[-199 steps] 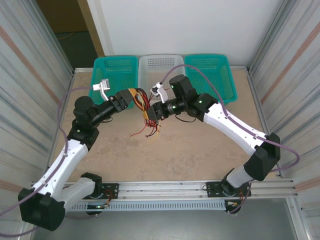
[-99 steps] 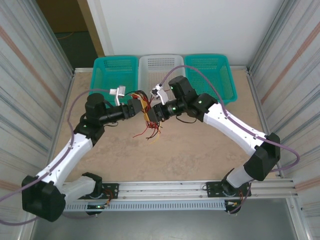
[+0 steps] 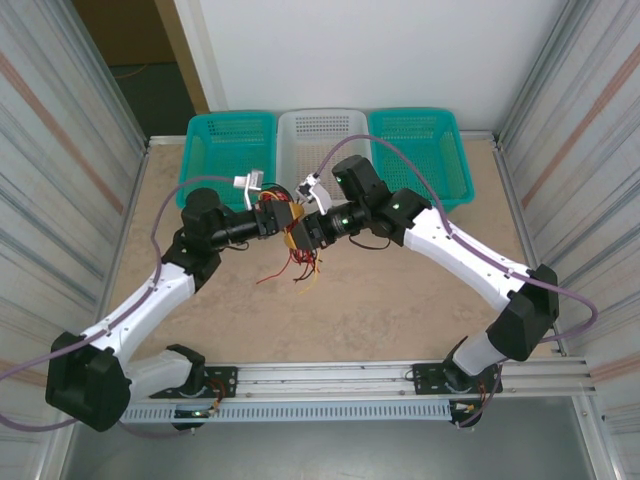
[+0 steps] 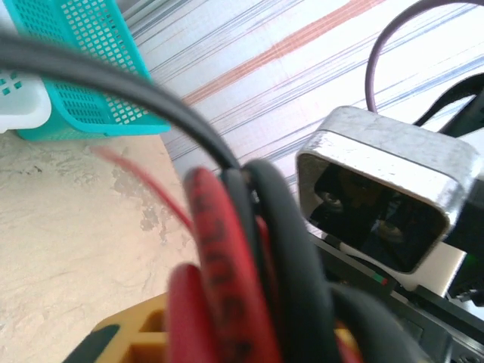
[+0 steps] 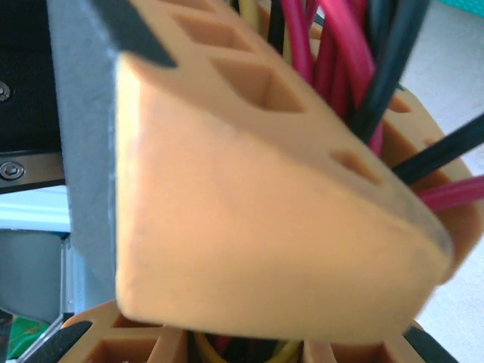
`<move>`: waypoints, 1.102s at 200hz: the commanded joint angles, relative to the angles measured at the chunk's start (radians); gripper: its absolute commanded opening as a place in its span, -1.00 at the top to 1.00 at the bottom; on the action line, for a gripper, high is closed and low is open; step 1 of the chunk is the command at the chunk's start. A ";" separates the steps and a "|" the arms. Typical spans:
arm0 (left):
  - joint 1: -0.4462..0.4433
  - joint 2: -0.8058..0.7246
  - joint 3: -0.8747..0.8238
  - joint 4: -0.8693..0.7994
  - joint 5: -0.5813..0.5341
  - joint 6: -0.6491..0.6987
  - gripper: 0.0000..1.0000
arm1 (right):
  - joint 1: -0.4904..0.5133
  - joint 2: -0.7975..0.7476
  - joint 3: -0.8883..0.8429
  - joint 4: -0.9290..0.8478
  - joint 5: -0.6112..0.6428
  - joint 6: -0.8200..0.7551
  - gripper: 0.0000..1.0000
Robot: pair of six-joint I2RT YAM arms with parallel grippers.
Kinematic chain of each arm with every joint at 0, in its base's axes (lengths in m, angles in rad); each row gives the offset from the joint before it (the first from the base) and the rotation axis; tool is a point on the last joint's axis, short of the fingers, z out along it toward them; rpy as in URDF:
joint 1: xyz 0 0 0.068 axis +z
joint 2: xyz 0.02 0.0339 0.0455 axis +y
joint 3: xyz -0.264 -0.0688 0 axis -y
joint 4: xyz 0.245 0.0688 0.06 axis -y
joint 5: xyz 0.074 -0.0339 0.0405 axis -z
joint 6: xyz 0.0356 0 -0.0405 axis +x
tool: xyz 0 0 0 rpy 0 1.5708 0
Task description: Untangle the cables
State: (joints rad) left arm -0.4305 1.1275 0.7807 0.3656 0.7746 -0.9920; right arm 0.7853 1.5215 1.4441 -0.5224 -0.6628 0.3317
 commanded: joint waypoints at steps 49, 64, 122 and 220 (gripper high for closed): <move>0.073 -0.076 0.146 -0.505 -0.343 0.233 1.00 | -0.006 -0.151 -0.003 -0.119 0.378 -0.040 -0.74; 0.073 -0.064 0.179 -0.572 -0.403 0.257 1.00 | 0.030 -0.154 0.031 -0.190 0.484 -0.057 -0.81; 0.074 -0.056 0.181 -0.511 -0.380 0.276 1.00 | 0.137 -0.115 0.054 -0.240 0.606 0.006 -0.57; 0.073 -0.078 0.187 -0.483 -0.269 0.346 1.00 | -0.006 -0.138 -0.042 -0.083 0.297 0.137 -0.07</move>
State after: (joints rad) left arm -0.3565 1.0870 0.9405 -0.1596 0.4725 -0.6895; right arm 0.8116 1.4036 1.4494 -0.6880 -0.2447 0.3992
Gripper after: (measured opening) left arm 0.194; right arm 0.509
